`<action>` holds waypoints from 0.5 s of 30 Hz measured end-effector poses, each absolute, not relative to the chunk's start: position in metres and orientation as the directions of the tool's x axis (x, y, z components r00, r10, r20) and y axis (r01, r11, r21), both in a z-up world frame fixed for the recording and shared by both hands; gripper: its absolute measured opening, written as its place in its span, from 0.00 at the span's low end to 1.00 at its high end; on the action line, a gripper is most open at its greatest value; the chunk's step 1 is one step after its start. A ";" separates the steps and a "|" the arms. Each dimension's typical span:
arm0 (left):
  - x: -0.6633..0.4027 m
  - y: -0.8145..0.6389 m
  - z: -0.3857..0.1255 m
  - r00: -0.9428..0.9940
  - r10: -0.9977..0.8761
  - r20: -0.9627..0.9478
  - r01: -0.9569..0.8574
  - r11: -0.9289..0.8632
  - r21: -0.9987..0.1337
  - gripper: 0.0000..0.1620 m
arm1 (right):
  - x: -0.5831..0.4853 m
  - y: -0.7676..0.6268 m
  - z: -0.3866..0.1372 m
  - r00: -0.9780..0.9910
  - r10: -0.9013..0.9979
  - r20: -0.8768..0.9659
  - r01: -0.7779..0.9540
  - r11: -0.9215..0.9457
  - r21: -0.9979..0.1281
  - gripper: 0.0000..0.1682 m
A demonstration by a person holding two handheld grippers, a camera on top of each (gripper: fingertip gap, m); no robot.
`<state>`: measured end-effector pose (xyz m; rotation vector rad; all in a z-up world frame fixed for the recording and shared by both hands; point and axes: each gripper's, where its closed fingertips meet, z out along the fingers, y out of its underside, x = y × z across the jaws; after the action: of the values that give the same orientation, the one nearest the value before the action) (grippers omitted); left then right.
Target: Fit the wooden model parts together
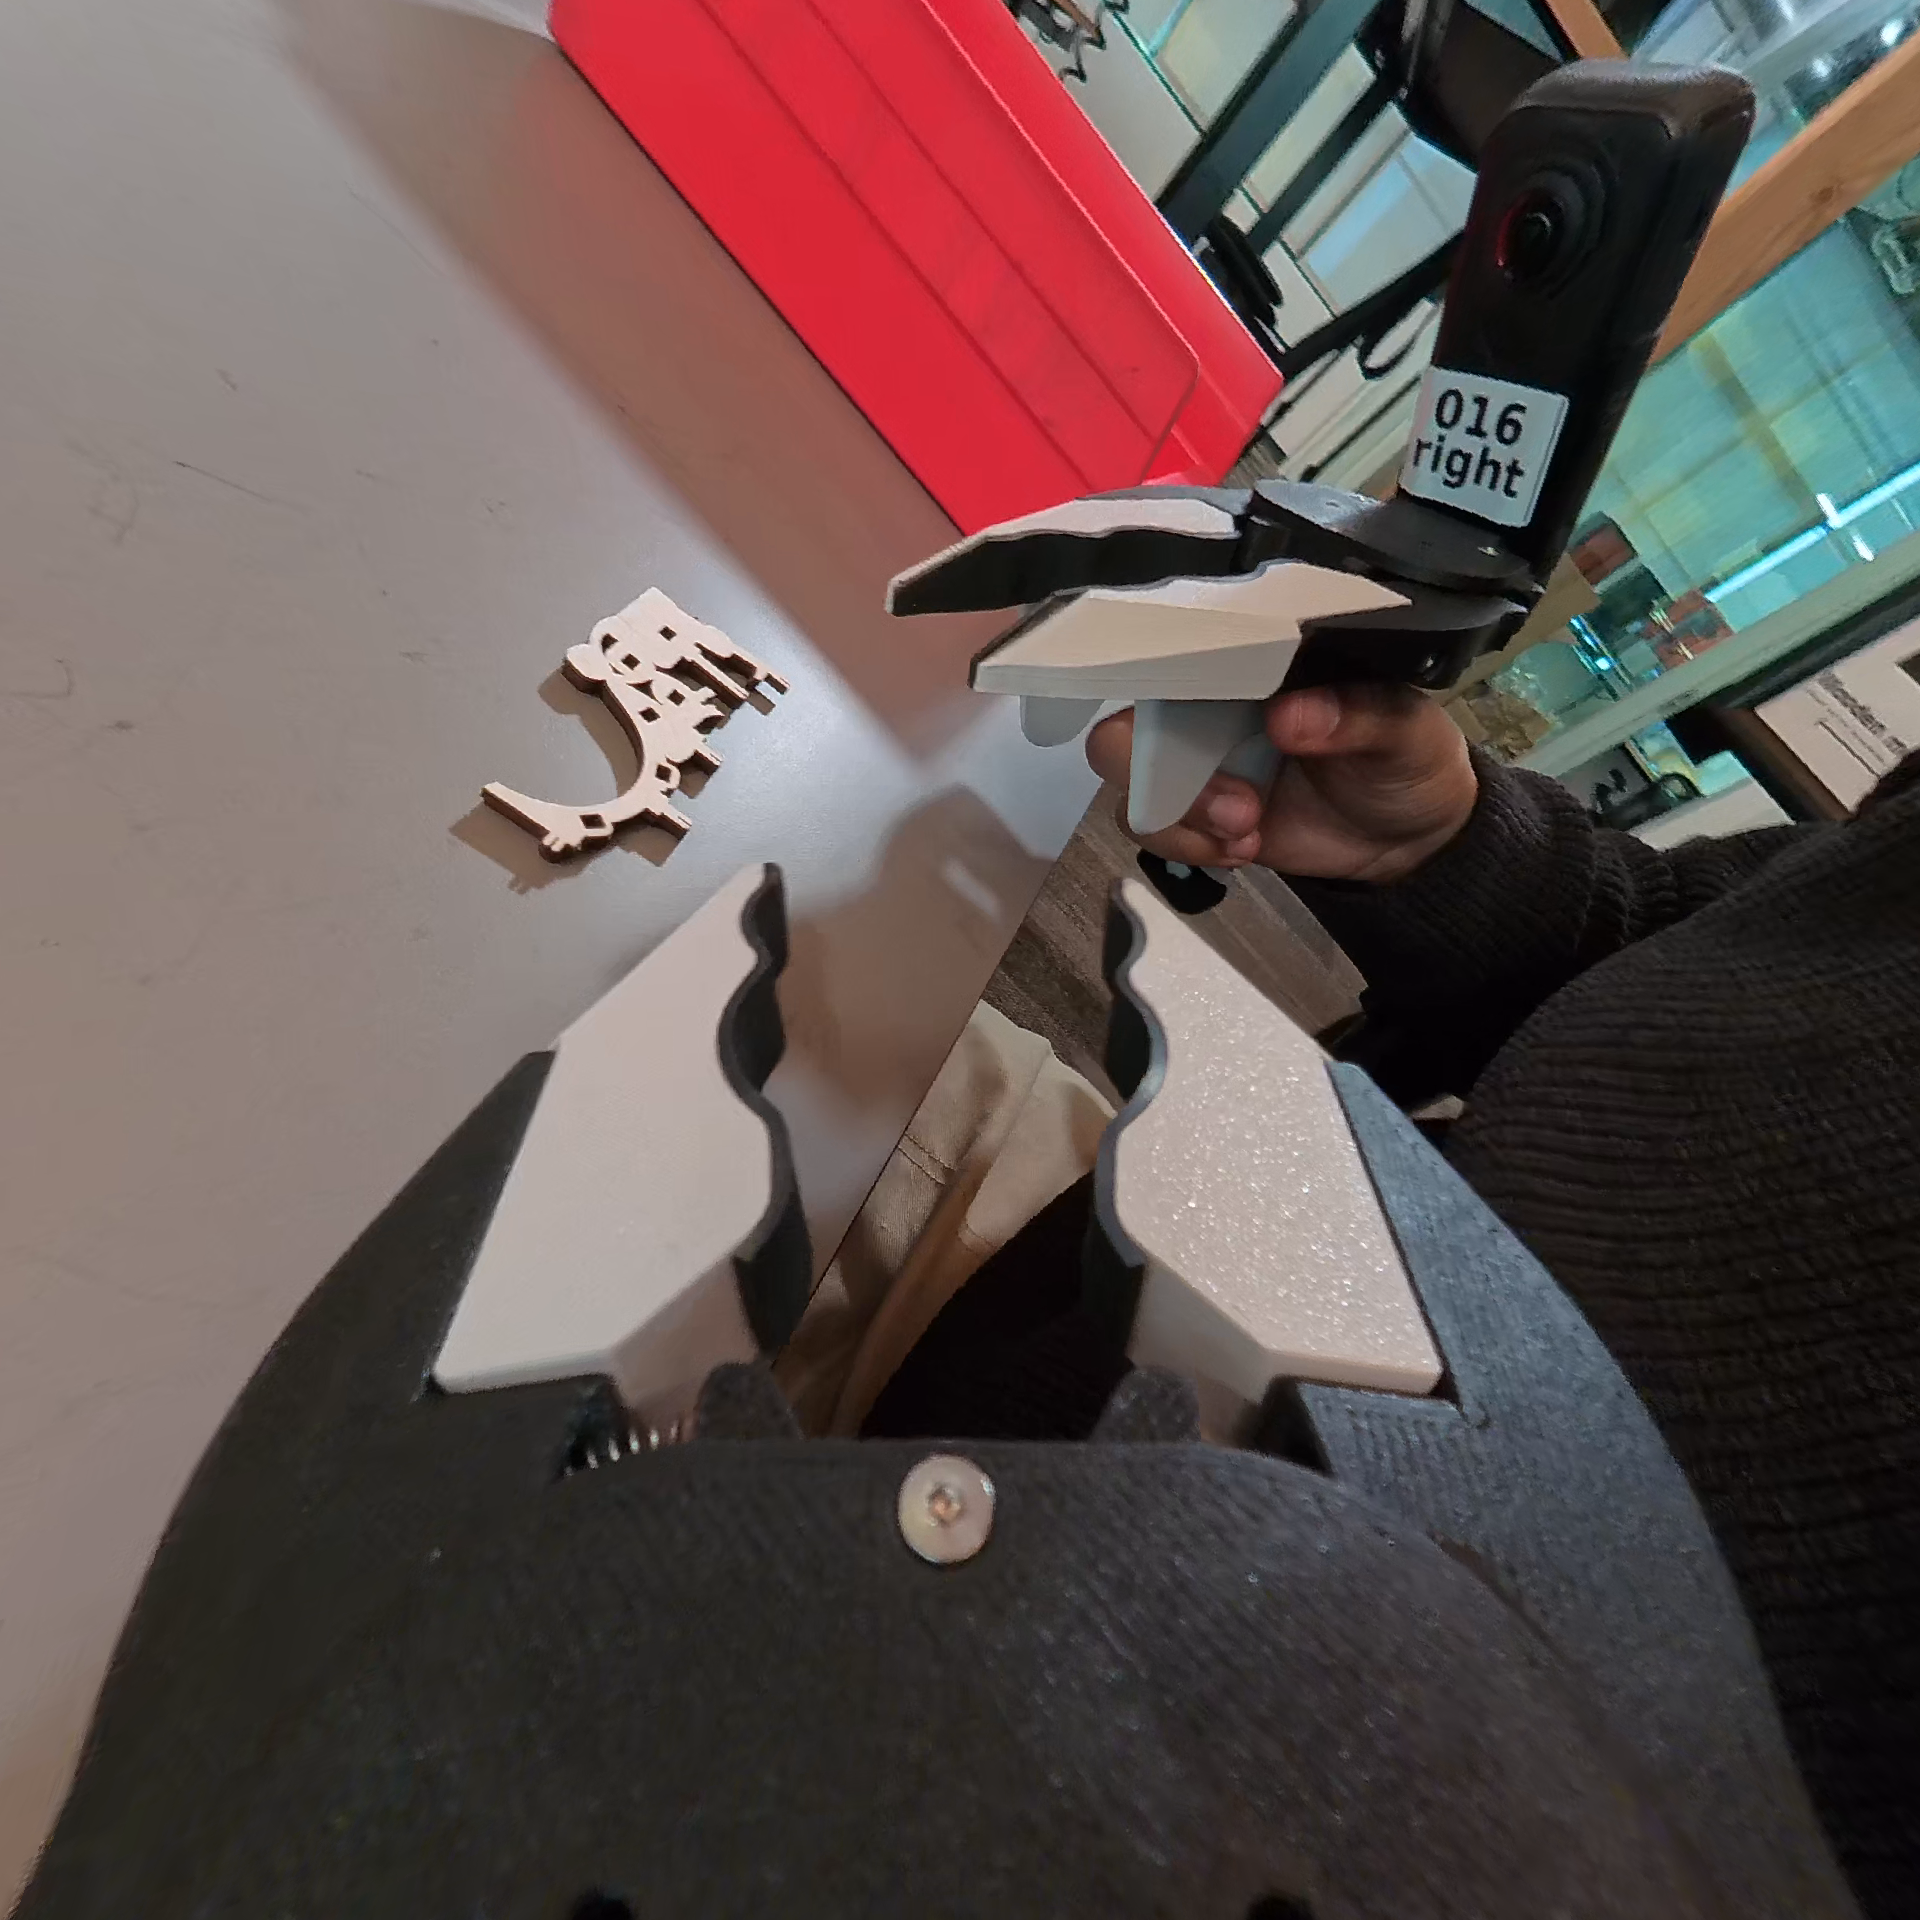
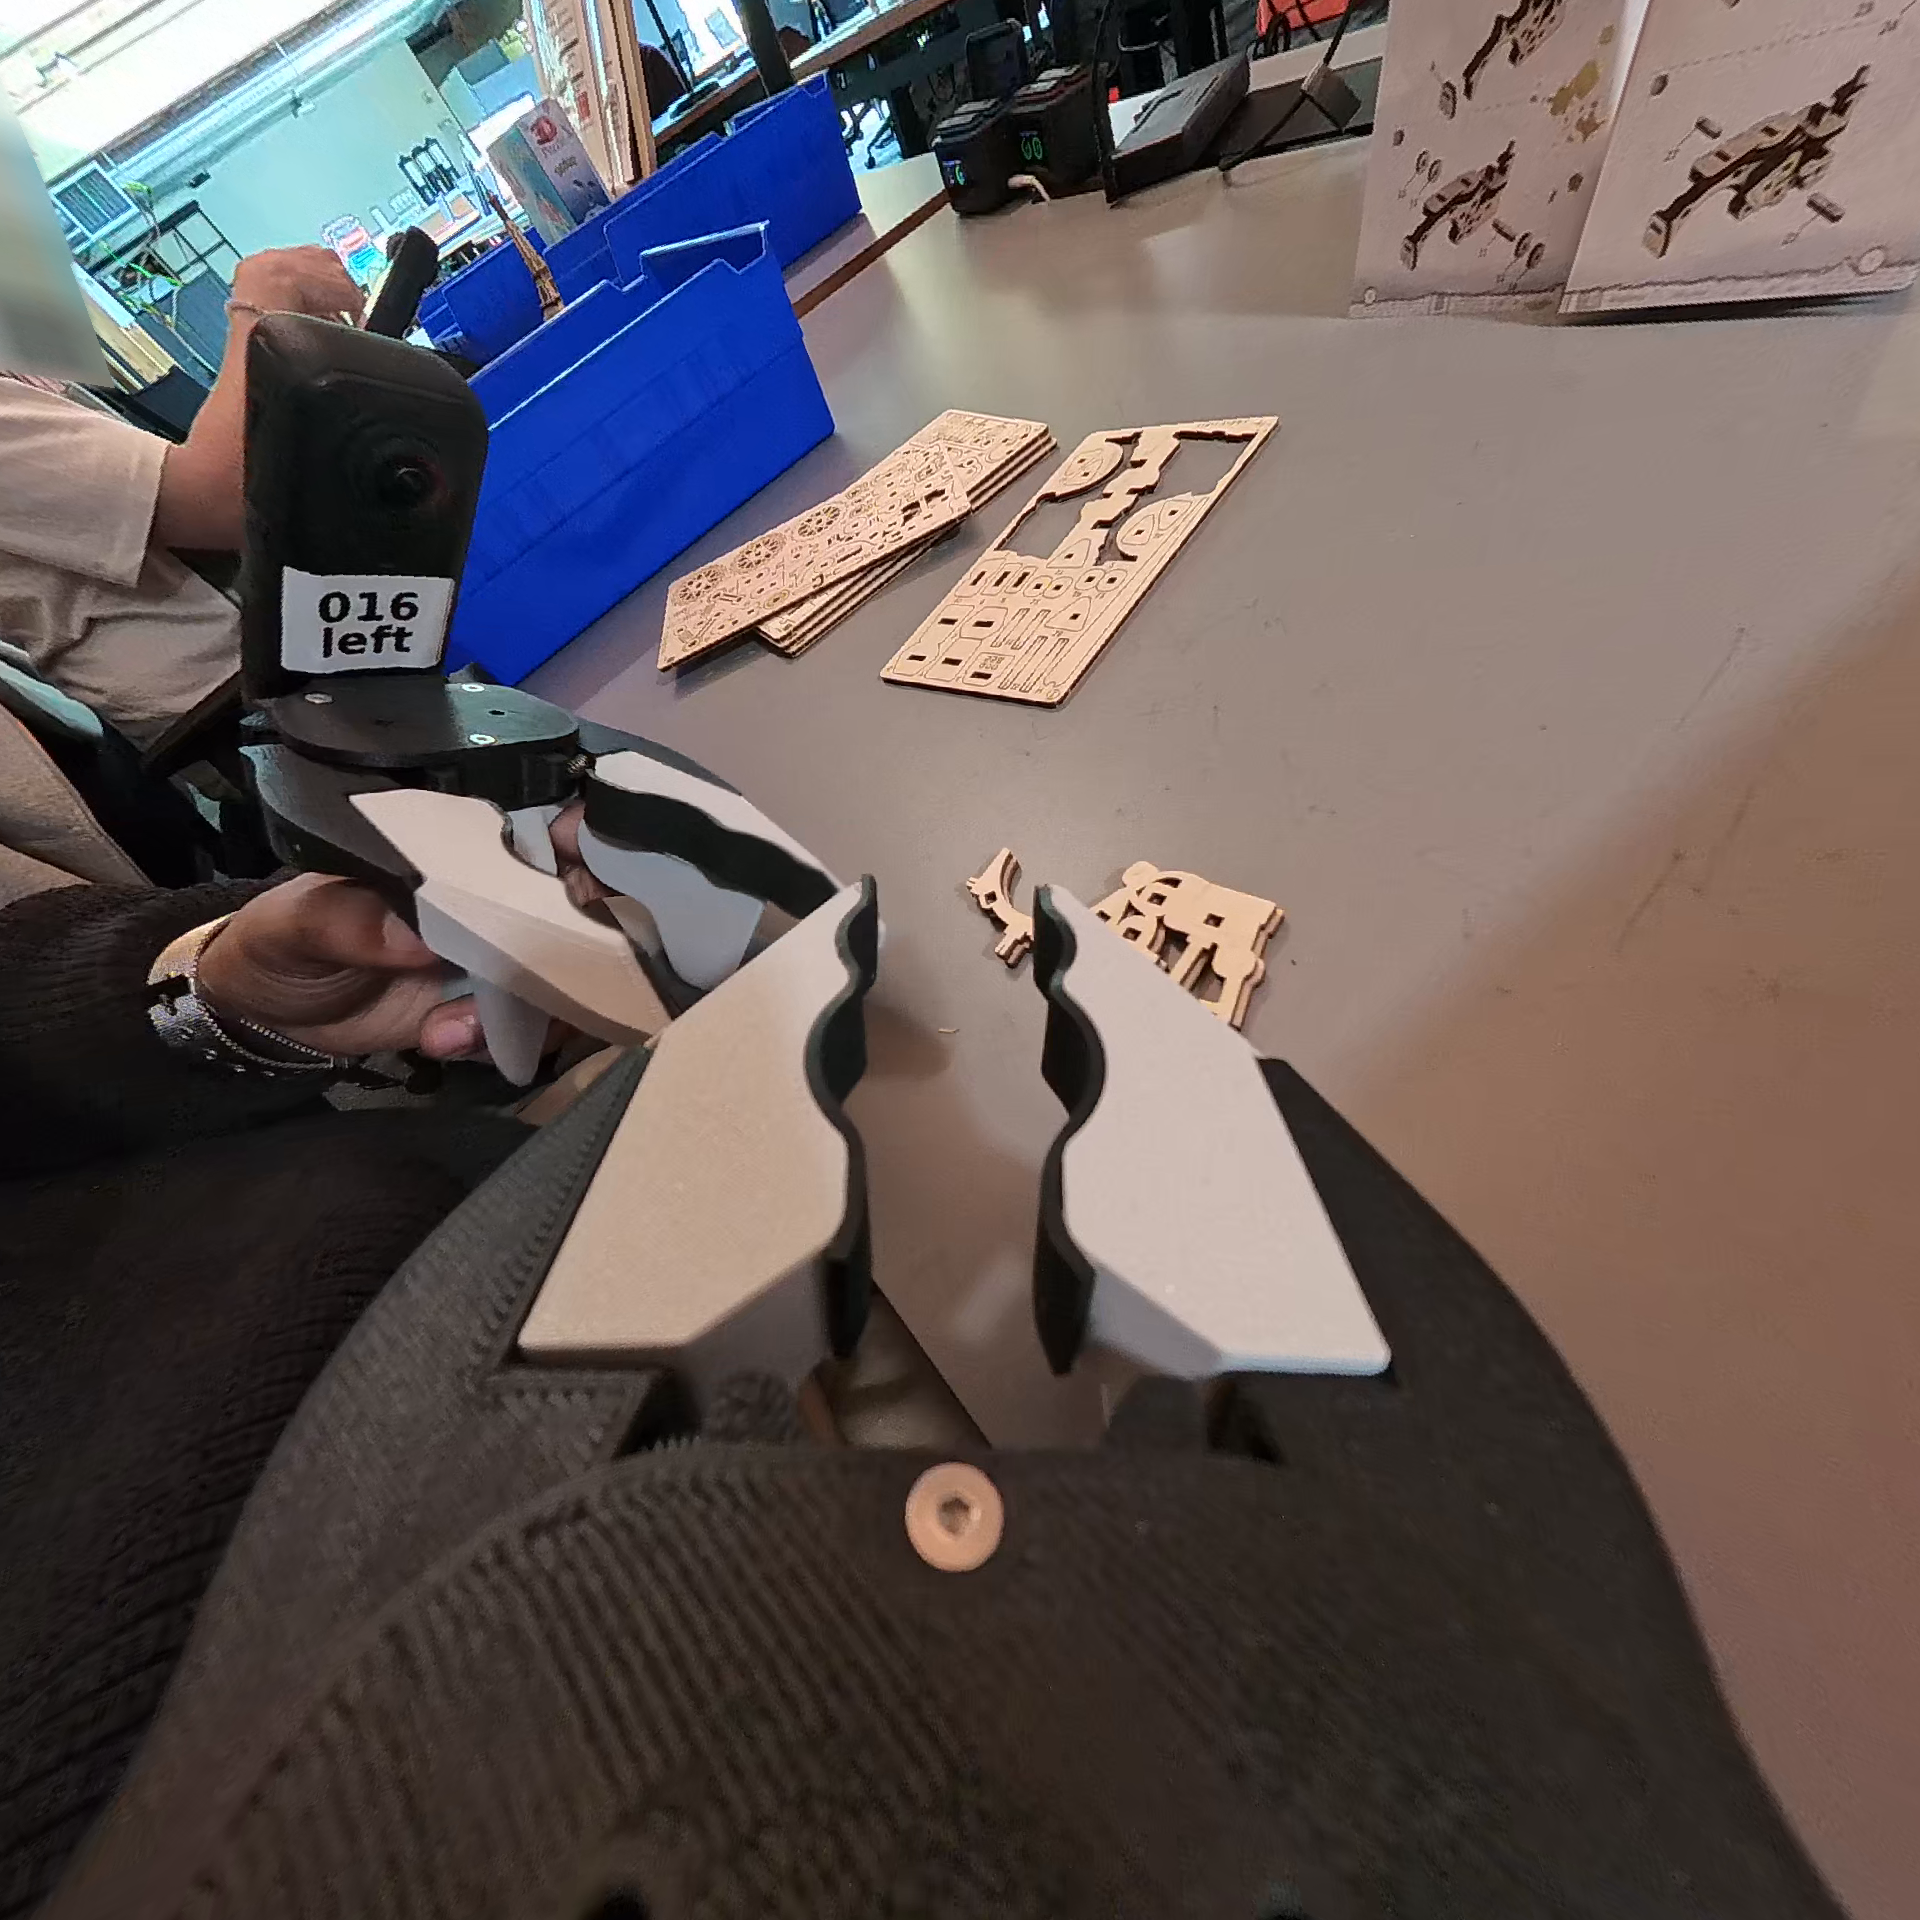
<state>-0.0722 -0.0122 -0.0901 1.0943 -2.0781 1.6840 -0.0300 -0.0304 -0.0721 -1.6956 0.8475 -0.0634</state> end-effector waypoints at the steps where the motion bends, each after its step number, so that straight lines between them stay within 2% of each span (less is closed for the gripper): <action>1: -0.073 -0.012 -0.090 -0.686 -0.383 0.618 -0.684 0.051 -0.728 0.36 | -0.030 -0.031 -0.073 0.734 -0.561 -0.383 -0.496 -0.058 -0.866 0.17; 7: -0.065 -0.006 -0.085 -0.693 -0.383 0.611 -0.668 0.022 -0.744 0.26 | -0.031 -0.036 -0.069 0.722 -0.579 -0.378 -0.486 -0.035 -0.873 0.17; 11: -0.067 0.003 -0.076 -0.718 -0.366 0.593 -0.635 -0.005 -0.772 0.05 | -0.034 -0.035 -0.065 0.698 -0.575 -0.427 -0.506 0.026 -0.862 0.15; 15: -0.061 0.019 -0.063 -0.683 -0.392 0.616 -0.626 -0.121 -0.771 0.02 | -0.048 -0.027 -0.071 0.699 -0.582 -0.415 -0.498 0.019 -0.867 0.14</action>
<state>-0.0607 0.0189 -0.0633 1.1515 -1.9509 1.9036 -0.0482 -0.0273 -0.0710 -1.6217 0.8950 -0.0811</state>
